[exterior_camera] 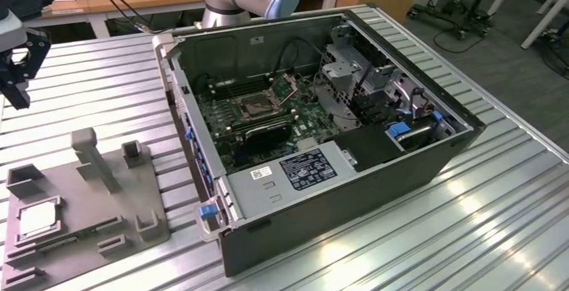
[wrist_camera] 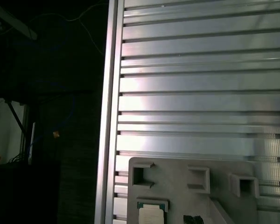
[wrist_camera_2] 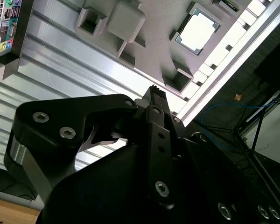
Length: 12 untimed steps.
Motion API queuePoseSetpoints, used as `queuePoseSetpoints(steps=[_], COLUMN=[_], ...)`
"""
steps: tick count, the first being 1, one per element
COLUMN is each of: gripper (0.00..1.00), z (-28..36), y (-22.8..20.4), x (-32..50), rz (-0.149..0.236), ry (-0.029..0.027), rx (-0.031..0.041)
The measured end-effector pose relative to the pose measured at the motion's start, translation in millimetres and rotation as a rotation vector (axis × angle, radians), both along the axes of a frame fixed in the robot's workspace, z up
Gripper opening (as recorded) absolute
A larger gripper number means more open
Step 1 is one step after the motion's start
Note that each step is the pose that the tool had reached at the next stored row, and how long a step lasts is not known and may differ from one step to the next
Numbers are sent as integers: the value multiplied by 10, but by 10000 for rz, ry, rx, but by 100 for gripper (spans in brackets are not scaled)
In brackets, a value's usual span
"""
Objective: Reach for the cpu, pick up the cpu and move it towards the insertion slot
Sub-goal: 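Reach for the cpu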
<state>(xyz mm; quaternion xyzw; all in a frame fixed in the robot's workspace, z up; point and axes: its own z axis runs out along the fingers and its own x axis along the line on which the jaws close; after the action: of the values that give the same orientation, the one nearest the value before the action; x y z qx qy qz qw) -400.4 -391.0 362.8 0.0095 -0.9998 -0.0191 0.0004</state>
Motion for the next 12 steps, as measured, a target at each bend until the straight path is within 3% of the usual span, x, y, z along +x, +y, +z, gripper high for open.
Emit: queuePoseSetpoints(steps=[12], gripper=[11], z=[0], y=[0], x=[-1], rz=[0], ry=[1], rx=[0])
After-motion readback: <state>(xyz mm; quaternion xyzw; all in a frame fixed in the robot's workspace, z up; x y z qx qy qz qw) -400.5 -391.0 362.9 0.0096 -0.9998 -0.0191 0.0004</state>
